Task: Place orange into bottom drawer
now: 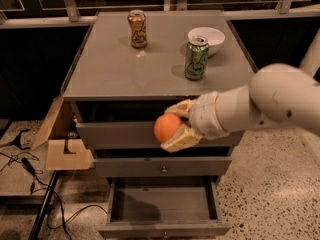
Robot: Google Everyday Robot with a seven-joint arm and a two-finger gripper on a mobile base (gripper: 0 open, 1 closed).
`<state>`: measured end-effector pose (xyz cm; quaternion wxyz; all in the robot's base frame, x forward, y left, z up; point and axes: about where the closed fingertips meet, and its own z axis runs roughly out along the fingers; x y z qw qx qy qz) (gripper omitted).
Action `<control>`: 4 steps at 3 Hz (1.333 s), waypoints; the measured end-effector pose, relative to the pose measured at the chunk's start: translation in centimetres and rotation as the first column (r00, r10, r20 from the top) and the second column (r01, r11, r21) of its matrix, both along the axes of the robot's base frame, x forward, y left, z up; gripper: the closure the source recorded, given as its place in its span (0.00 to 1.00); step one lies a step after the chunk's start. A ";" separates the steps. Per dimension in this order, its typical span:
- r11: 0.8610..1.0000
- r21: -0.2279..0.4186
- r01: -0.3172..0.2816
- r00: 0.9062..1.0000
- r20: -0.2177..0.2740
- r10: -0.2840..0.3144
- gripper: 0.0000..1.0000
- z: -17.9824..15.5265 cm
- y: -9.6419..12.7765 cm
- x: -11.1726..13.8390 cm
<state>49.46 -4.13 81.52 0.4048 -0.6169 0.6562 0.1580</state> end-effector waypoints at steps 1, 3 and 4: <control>0.998 0.051 0.040 0.998 -0.058 -0.037 1.00 -9.5 -0.2 -1.9; 0.987 0.128 0.096 0.986 -0.151 -0.076 1.00 -23.4 -0.9 -0.9; 0.989 0.112 0.097 0.978 -0.197 -0.073 1.00 -27.4 -1.1 -0.3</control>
Offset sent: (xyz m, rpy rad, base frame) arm -0.0074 -0.0128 -0.2660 0.1721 0.1345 -0.1152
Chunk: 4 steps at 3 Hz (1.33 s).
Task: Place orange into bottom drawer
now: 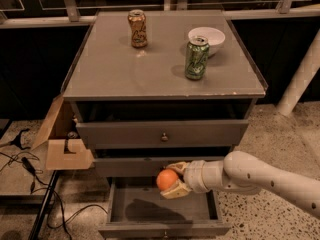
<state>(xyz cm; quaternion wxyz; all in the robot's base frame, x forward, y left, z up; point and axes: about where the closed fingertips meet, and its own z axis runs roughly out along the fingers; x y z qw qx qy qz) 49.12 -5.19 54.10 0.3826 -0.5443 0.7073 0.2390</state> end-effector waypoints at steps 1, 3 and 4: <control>1.000 -0.001 -0.002 1.000 -0.008 0.002 1.00 -0.6 0.0 0.0; 1.000 0.010 -0.008 1.000 -0.008 0.008 1.00 -10.5 -1.1 1.2; 0.998 0.061 0.019 0.999 -0.041 -0.017 1.00 -19.9 -2.1 1.8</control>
Offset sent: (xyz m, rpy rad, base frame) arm 0.0078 -0.0130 -0.1095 -0.0206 0.0266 0.0291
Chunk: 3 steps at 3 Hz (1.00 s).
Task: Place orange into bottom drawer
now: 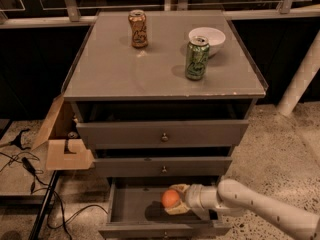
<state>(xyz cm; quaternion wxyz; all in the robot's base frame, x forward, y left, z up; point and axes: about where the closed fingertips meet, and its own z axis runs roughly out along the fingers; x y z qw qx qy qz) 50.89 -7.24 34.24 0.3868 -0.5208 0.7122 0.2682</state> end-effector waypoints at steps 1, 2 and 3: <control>0.999 0.039 0.022 0.999 -0.026 -0.021 1.00 -5.0 -0.4 0.0; 0.998 0.046 0.032 0.999 -0.034 -0.031 1.00 -5.7 -0.3 0.0; 0.999 0.036 0.030 0.999 -0.016 -0.029 1.00 -7.7 -0.7 0.2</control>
Offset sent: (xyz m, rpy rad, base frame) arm -0.0004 -0.0034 -0.0394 0.0308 0.0205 -0.0170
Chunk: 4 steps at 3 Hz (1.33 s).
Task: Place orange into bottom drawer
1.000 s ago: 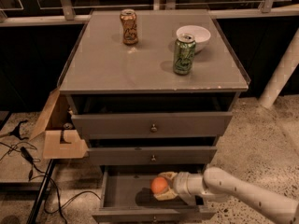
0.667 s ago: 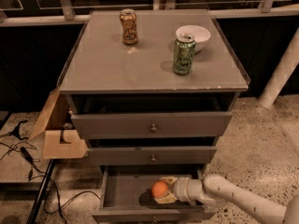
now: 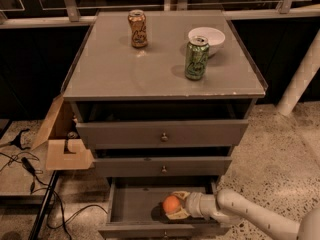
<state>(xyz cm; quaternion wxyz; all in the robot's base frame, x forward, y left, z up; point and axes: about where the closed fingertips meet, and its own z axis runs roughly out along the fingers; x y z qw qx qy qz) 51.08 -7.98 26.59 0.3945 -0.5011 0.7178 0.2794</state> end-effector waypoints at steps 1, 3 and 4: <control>1.000 -0.007 -0.011 1.000 0.025 0.011 1.00 -2.5 -0.2 0.9; 0.999 0.007 -0.031 0.998 0.061 0.030 1.00 -5.3 0.2 3.3; 0.999 0.034 -0.037 0.998 0.058 0.035 1.00 -6.6 0.3 4.3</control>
Offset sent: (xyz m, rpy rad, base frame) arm 0.0378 -0.0080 -0.0638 -0.0011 -0.0702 0.0186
